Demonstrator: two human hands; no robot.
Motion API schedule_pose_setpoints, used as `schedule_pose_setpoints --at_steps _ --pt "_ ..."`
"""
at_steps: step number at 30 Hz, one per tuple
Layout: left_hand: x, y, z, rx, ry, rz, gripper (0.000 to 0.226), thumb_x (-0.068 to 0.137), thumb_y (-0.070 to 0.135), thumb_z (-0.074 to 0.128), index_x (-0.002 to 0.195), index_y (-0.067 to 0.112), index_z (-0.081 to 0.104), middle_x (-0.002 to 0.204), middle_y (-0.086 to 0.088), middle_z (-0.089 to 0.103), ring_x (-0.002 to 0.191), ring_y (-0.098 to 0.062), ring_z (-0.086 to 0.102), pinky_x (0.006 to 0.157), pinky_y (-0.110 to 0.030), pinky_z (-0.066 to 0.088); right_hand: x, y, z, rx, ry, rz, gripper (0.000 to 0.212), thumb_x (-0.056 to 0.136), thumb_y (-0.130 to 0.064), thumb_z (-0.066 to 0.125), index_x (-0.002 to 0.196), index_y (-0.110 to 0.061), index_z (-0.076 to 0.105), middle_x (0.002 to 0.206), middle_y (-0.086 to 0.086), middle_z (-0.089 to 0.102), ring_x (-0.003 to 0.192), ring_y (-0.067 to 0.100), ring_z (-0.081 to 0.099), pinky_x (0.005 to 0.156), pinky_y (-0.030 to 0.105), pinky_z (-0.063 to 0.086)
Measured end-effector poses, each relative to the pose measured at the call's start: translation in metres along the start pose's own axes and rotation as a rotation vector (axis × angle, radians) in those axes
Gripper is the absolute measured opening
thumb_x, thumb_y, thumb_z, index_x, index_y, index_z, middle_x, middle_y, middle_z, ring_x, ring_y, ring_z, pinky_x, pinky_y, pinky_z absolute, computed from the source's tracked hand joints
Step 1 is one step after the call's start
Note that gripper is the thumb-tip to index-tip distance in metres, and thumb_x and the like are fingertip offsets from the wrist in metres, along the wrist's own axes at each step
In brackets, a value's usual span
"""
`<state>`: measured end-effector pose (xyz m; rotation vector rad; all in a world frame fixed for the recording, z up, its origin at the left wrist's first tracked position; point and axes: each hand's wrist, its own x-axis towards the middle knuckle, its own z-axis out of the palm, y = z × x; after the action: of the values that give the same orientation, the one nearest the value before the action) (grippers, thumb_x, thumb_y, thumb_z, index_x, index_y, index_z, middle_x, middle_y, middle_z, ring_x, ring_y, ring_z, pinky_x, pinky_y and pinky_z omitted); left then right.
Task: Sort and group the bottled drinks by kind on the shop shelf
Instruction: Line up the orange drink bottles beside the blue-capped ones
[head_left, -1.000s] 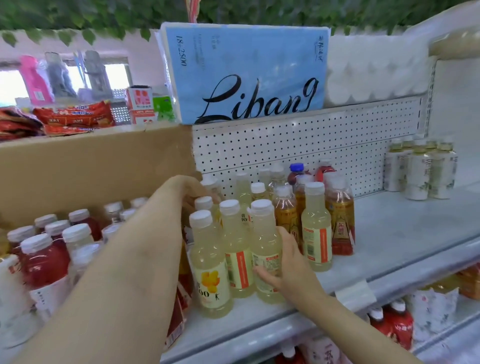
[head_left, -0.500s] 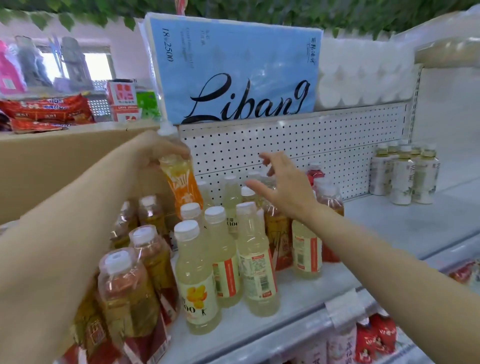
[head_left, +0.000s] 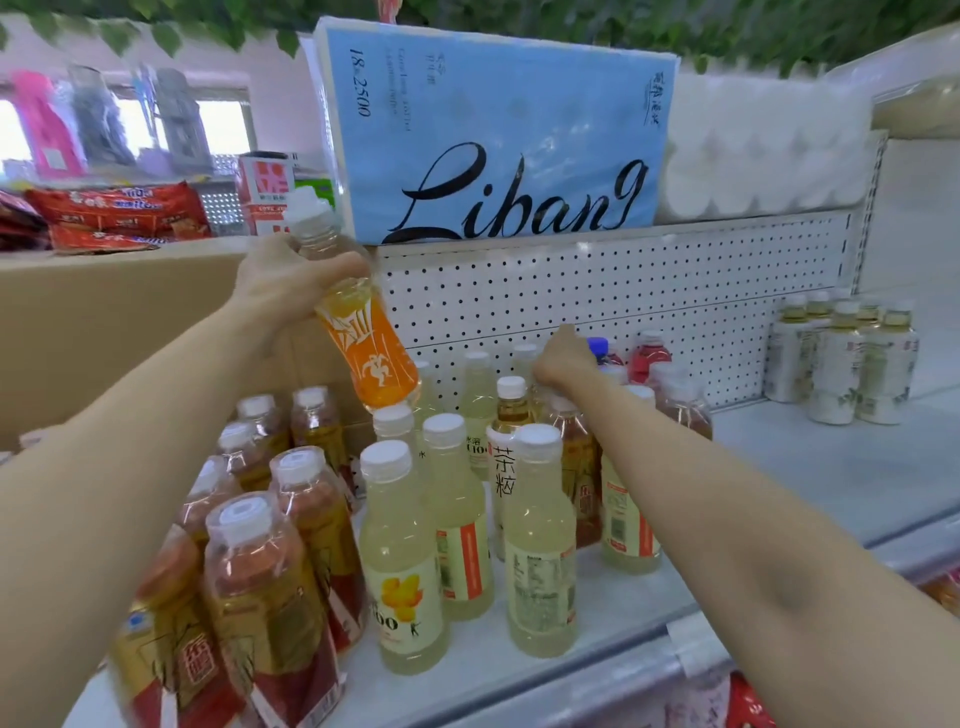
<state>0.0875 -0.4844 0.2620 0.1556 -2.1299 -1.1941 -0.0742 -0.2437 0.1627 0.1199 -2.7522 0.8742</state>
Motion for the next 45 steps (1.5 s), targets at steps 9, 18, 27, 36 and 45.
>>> schedule_pose_setpoints --at_steps 9,18,27,36,45 --pt "-0.006 0.01 -0.016 -0.288 0.204 0.189 0.072 0.079 0.039 0.081 0.135 0.008 0.048 0.119 -0.002 0.065 0.091 -0.005 0.066 0.071 -0.02 0.054 0.008 0.002 -0.006 0.186 0.109 -0.037 0.051 0.093 -0.017 0.062 0.135 0.0 0.039 0.104 0.01 0.058 0.088 0.023 0.057 0.069 0.035 0.046" --pt "-0.012 0.041 -0.066 -0.555 0.262 0.462 0.051 0.084 0.046 0.076 0.117 0.015 0.051 0.105 -0.001 0.062 0.096 -0.017 0.064 0.088 -0.047 0.057 -0.01 -0.072 -0.121 0.742 0.505 -0.561 0.027 0.095 -0.028 0.061 0.109 -0.018 0.04 0.096 -0.005 0.055 0.079 0.008 0.06 0.068 0.025 0.053" --pt "-0.084 0.032 -0.094 -0.581 0.238 0.347 0.062 0.084 0.044 0.077 0.131 0.008 0.058 0.103 -0.002 0.072 0.091 -0.018 0.073 0.075 -0.035 0.058 -0.099 -0.13 -0.158 1.191 0.342 -0.698 0.019 0.1 -0.024 0.057 0.099 -0.009 0.045 0.084 0.002 0.063 0.063 0.003 0.065 0.06 0.025 0.054" --pt "-0.174 -0.013 -0.112 -0.465 0.398 0.228 0.029 0.093 0.031 0.068 0.111 0.009 0.062 0.083 0.006 0.068 0.071 -0.005 0.067 0.068 -0.028 0.055 -0.199 -0.134 -0.079 1.308 0.145 -0.626 0.028 0.094 -0.03 0.064 0.108 -0.007 0.056 0.088 0.005 0.065 0.068 0.011 0.066 0.065 0.032 0.058" --pt "-0.23 -0.06 -0.143 -0.242 0.439 0.081 0.051 0.074 0.055 0.082 0.106 0.02 0.068 0.093 0.005 0.075 0.084 -0.005 0.071 0.083 -0.033 0.058 -0.282 -0.157 -0.038 1.271 0.027 -0.7 0.022 0.095 -0.024 0.064 0.105 -0.01 0.052 0.077 -0.004 0.064 0.057 0.005 0.062 0.056 0.024 0.051"
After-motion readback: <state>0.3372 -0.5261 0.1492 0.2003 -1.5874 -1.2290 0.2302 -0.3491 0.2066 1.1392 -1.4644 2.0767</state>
